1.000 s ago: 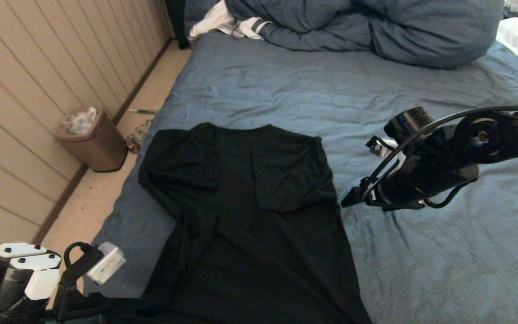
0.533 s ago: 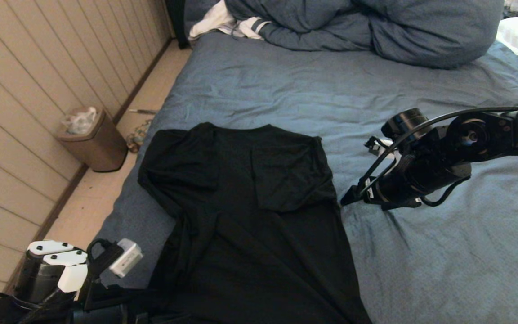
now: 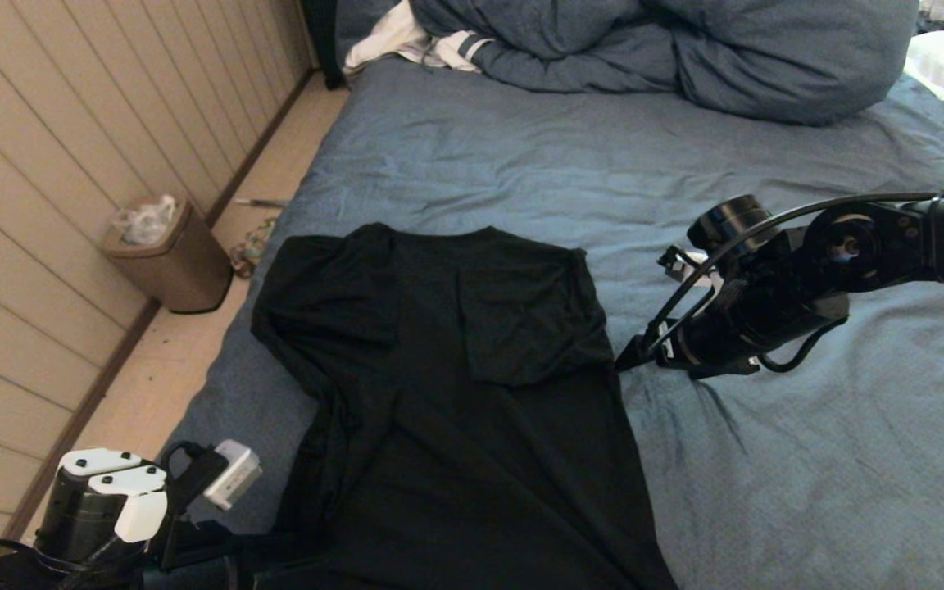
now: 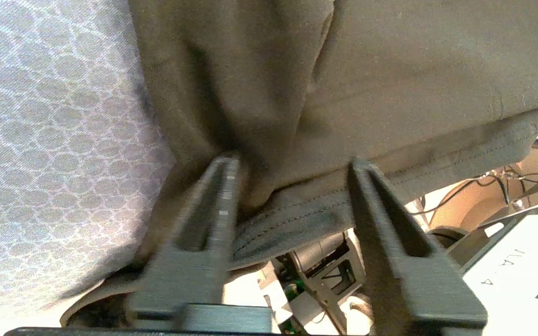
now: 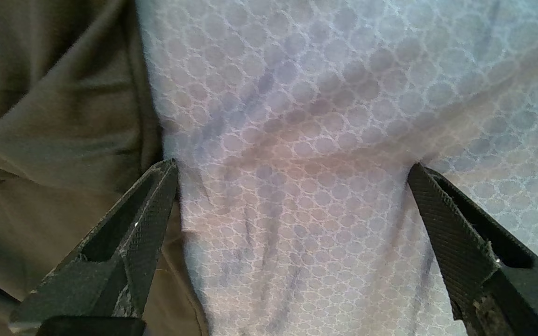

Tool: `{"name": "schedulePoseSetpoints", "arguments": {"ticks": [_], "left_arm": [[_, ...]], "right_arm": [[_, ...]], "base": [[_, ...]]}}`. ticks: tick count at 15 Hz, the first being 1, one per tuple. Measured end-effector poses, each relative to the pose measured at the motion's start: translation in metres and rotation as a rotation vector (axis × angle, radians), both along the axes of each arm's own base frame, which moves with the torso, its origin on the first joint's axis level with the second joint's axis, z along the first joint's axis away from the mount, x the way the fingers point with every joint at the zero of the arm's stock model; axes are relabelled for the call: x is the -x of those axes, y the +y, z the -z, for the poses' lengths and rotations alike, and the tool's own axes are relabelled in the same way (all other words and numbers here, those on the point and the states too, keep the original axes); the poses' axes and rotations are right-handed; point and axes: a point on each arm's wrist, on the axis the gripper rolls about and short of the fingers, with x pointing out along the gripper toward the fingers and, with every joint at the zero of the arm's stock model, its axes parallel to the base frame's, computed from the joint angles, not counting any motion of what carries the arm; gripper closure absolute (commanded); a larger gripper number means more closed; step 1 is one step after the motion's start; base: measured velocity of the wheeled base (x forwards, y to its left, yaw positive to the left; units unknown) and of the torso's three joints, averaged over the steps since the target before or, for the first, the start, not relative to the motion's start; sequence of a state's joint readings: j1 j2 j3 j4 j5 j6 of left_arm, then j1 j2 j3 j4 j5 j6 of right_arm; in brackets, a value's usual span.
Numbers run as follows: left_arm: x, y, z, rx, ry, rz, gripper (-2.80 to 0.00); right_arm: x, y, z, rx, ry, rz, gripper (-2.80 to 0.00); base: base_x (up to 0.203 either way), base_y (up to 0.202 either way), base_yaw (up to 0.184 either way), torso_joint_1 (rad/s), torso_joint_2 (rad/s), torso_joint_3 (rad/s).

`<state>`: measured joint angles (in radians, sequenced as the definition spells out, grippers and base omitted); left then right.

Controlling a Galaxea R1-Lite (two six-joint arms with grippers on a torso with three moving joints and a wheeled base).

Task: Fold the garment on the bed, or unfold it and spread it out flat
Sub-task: Unford the black T-shirt

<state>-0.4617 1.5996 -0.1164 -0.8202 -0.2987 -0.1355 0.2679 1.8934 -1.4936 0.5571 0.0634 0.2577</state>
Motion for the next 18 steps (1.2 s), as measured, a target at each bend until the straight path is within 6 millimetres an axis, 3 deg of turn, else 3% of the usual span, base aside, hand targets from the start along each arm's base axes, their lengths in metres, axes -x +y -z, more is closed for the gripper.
{"name": "schedulePoseSetpoints", "arguments": {"ticks": [5, 10, 13, 14, 18], "left_arm": [[0.0, 0.004, -0.004, 0.005, -0.021, -0.024, 0.0], [-0.004, 0.02, -0.019, 0.019, -0.111, -0.105, 0.0], [0.004, 0.025, -0.014, -0.008, -0.106, -0.094, 0.0], [0.007, 0.026, -0.011, -0.023, -0.097, -0.085, -2.8], [0.017, 0.027, 0.0, -0.055, -0.042, -0.063, -2.8]], "right_arm": [[-0.001, 0.001, -0.001, -0.002, -0.006, -0.002, -2.8], [-0.001, 0.001, -0.001, -0.002, -0.006, -0.001, -2.8], [-0.001, 0.001, -0.003, -0.002, -0.009, -0.001, -2.8], [-0.001, 0.001, -0.003, -0.002, -0.01, -0.001, -2.8], [-0.003, 0.002, -0.001, -0.002, -0.005, -0.003, -2.8]], "base": [[0.0, 0.0, 0.0, 0.0, 0.0, 0.0], [0.0, 0.0, 0.0, 0.0, 0.0, 0.0], [0.0, 0.0, 0.0, 0.0, 0.0, 0.0], [0.0, 0.0, 0.0, 0.0, 0.0, 0.0], [0.0, 0.0, 0.0, 0.0, 0.0, 0.0]]}}
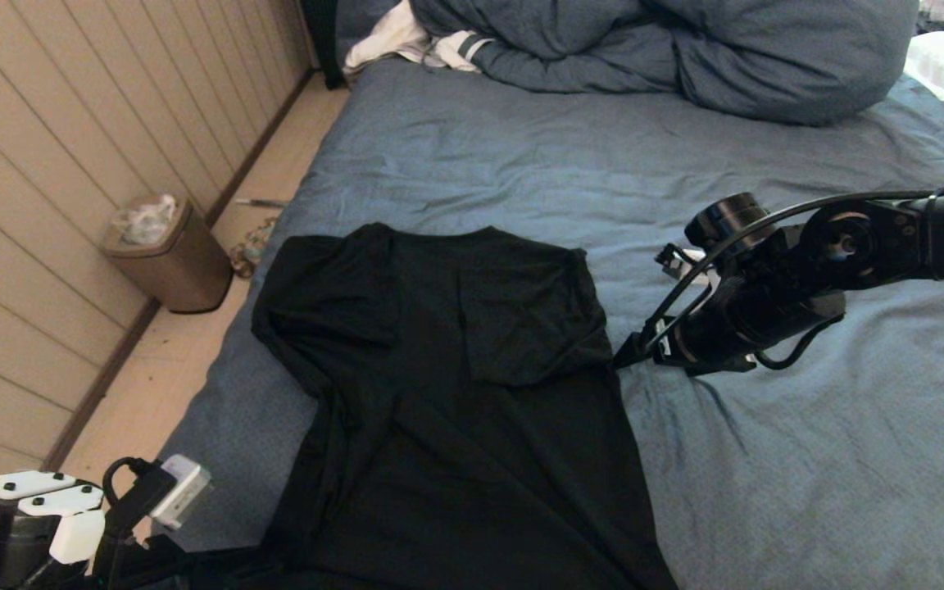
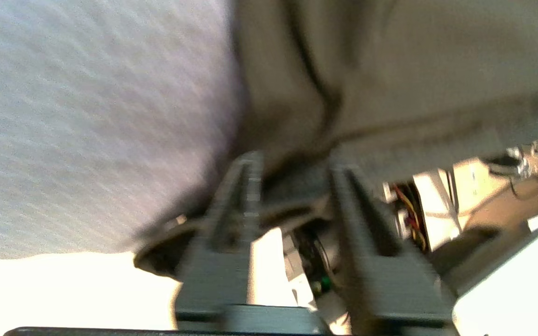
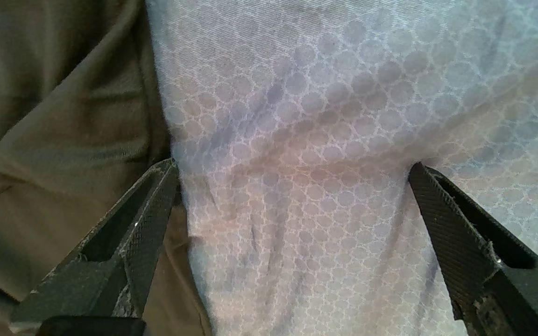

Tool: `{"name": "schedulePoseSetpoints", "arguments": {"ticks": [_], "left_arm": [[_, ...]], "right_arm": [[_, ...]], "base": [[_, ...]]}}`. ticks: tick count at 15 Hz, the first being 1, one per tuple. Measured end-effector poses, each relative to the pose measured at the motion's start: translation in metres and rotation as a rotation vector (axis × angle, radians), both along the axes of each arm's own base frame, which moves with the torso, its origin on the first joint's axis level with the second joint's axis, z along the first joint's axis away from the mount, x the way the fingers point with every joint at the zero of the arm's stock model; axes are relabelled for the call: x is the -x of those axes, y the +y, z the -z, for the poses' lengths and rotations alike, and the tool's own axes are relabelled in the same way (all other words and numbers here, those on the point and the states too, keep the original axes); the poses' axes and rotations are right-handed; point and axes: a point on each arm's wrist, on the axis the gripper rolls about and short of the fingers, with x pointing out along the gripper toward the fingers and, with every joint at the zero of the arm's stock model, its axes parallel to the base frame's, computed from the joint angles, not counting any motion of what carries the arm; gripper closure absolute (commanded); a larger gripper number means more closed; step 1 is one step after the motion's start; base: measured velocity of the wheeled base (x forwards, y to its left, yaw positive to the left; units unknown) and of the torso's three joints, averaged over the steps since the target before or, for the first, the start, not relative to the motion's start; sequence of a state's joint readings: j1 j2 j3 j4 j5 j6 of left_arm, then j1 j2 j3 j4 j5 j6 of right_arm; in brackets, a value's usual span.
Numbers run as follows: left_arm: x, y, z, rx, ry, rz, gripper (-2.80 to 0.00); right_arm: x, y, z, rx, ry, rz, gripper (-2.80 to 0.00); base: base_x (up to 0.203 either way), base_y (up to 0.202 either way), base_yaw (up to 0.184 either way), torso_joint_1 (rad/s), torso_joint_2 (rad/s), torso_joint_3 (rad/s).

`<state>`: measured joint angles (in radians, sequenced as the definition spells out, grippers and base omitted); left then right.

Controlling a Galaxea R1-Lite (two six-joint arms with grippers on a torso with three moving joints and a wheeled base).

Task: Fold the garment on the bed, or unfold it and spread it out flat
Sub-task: Unford the black T-shirt

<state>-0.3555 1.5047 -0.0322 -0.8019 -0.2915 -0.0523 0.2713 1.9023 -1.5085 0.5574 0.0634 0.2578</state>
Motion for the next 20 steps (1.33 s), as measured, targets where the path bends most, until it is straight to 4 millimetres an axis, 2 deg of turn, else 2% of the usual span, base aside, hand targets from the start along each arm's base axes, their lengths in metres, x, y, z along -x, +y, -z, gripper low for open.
{"name": "schedulePoseSetpoints", "arguments": {"ticks": [9, 10, 20], "left_arm": [[-0.009, -0.008, 0.011, -0.016, 0.067, 0.031, -2.8], [-0.009, -0.009, 0.012, -0.016, 0.073, 0.033, 0.0], [-0.009, -0.009, 0.011, -0.012, 0.068, 0.032, 0.0]], "right_arm": [[-0.012, 0.004, 0.007, 0.004, 0.008, 0.0, -2.8], [-0.013, 0.005, 0.009, 0.004, 0.013, -0.001, -2.8], [-0.018, 0.008, 0.012, 0.006, 0.017, -0.005, -2.8]], "base": [[0.0, 0.0, 0.0, 0.0, 0.0, 0.0], [0.0, 0.0, 0.0, 0.0, 0.0, 0.0], [0.0, 0.0, 0.0, 0.0, 0.0, 0.0]]}}
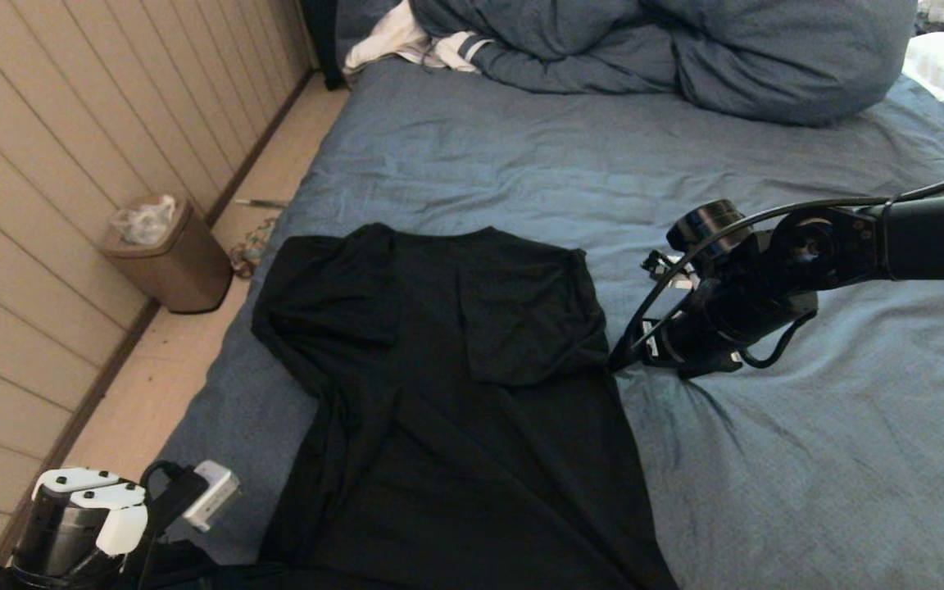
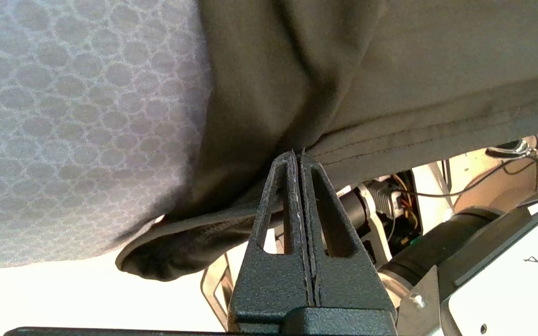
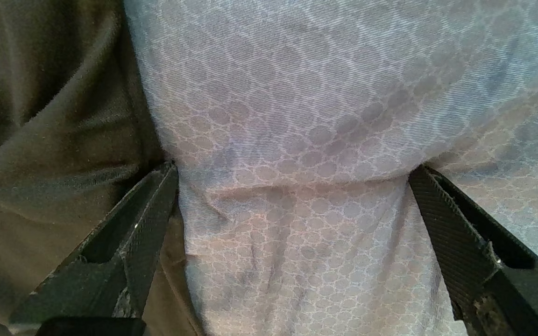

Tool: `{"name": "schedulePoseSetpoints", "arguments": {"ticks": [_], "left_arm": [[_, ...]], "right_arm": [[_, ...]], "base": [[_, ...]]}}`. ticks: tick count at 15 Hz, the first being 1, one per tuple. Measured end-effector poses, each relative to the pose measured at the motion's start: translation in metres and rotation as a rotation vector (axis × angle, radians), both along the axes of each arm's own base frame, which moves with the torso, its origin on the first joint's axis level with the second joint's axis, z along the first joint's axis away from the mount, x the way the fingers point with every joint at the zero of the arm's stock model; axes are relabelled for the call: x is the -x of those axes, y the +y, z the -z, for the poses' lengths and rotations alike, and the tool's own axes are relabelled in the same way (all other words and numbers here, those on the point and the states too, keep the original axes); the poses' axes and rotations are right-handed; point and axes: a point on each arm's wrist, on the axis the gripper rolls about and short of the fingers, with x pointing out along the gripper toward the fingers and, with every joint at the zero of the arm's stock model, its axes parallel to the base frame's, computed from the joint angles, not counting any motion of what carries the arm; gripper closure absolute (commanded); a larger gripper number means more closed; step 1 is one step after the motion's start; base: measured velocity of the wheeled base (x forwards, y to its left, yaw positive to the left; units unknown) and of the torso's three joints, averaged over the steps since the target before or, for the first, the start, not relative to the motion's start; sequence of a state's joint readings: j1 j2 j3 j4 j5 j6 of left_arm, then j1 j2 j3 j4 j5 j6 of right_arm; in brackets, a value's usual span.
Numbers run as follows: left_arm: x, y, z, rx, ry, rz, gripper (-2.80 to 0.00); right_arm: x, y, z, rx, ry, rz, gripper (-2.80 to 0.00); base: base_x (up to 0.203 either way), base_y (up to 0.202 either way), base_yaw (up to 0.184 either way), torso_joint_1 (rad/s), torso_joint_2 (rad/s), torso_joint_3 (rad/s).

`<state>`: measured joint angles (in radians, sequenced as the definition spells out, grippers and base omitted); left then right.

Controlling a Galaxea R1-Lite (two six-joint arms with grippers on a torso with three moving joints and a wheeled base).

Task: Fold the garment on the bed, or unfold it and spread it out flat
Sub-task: Unford the black T-shirt

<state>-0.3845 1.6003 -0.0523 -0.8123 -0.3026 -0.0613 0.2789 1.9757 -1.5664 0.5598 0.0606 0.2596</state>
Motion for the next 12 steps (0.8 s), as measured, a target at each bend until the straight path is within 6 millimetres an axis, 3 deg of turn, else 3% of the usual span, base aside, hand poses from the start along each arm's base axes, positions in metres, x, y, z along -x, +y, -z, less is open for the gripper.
{"name": "schedulePoseSetpoints", "arguments": {"ticks": [5, 12], "left_arm": [[0.002, 0.005, -0.006, 0.009, -0.038, -0.034, 0.0], [-0.005, 0.044, -0.034, 0.042, -0.202, -0.266, 0.0]], "right_arm": [[0.001, 0.001, -0.001, -0.001, -0.003, -0.003, -2.8], [0.001, 0.002, -0.003, -0.004, -0.012, -0.006, -2.8]], "base": [[0.0, 0.0, 0.0, 0.0, 0.0, 0.0], [0.0, 0.0, 0.0, 0.0, 0.0, 0.0]]}}
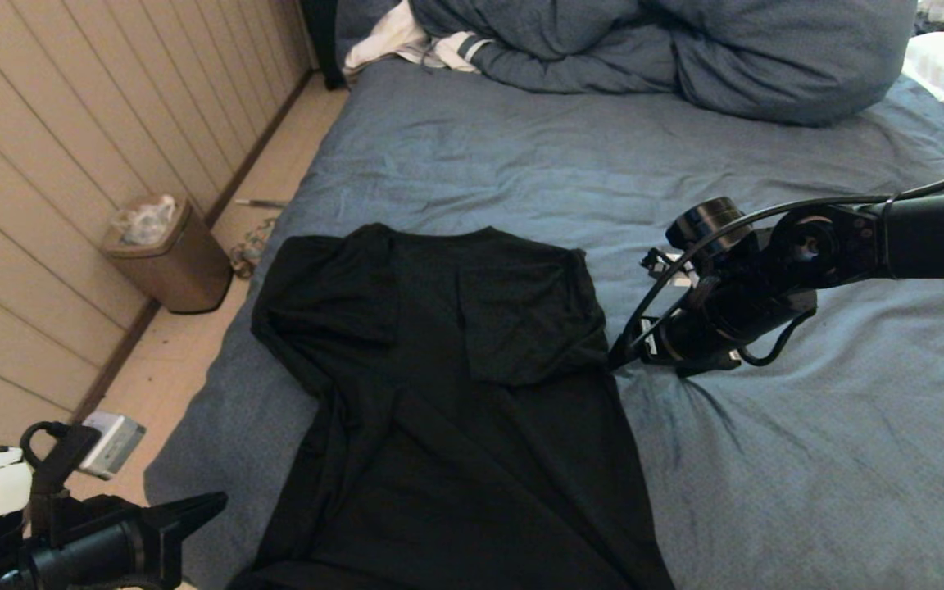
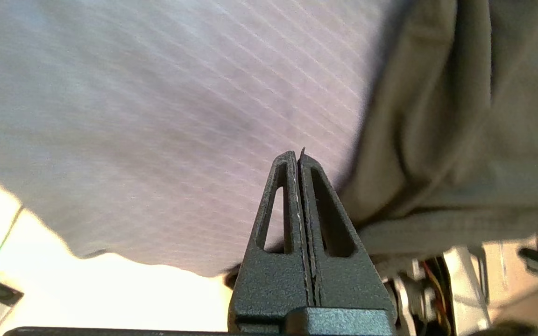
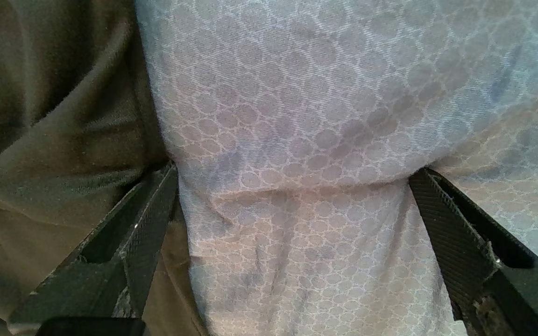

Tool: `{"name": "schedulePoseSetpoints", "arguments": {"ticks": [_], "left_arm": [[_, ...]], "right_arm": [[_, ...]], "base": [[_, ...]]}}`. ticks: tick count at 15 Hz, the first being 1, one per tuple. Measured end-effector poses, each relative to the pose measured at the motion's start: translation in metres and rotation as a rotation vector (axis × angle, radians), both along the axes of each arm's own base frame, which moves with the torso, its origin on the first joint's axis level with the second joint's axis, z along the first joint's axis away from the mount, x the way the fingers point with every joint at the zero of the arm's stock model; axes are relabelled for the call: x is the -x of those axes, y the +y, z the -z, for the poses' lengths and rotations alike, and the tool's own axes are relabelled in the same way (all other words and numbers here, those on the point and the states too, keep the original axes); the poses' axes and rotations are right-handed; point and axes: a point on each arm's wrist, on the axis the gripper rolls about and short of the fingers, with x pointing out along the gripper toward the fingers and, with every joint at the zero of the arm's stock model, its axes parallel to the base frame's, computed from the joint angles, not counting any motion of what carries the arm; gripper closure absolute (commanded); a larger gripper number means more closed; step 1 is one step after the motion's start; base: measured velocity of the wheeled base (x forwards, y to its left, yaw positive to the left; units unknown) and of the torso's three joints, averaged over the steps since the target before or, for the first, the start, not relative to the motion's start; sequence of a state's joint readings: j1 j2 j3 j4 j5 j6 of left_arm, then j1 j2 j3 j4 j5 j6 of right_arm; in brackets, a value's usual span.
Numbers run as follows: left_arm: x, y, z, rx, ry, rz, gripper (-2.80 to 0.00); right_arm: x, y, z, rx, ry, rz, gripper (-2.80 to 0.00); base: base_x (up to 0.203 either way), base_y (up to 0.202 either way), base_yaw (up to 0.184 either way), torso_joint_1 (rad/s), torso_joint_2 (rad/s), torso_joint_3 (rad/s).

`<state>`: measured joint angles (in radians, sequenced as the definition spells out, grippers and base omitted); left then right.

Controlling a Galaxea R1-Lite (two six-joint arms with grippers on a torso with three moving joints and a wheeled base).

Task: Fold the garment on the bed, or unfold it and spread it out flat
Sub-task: Unford the black T-shirt

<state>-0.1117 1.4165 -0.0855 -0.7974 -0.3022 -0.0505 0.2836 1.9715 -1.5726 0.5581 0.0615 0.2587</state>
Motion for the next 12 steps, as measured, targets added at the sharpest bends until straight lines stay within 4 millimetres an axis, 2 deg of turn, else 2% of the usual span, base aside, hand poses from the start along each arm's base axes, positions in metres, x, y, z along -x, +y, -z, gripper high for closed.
{"name": "schedulePoseSetpoints", "arguments": {"ticks": [5, 7, 10, 12], "left_arm": [[0.008, 0.006, -0.003, 0.022, -0.014, -0.005, 0.0], [0.002, 0.005, -0.01, 0.024, -0.019, 0.002, 0.0], [-0.009, -0.008, -0.023, 0.04, 0.027, 0.095, 0.0], [-0.025, -0.016, -0.044, 0.054, 0.004, 0.123, 0.0]], "right_arm": [[0.001, 0.001, -0.001, -0.01, -0.001, 0.0, -2.8], [0.01, 0.011, -0.003, -0.011, 0.015, -0.028, -2.8], [0.025, 0.03, -0.008, -0.008, 0.053, -0.085, -2.8], [0.024, 0.036, -0.021, -0.03, 0.009, -0.092, -2.8]], "base": [[0.0, 0.0, 0.0, 0.0, 0.0, 0.0], [0.0, 0.0, 0.0, 0.0, 0.0, 0.0], [0.0, 0.0, 0.0, 0.0, 0.0, 0.0], [0.0, 0.0, 0.0, 0.0, 0.0, 0.0]]}}
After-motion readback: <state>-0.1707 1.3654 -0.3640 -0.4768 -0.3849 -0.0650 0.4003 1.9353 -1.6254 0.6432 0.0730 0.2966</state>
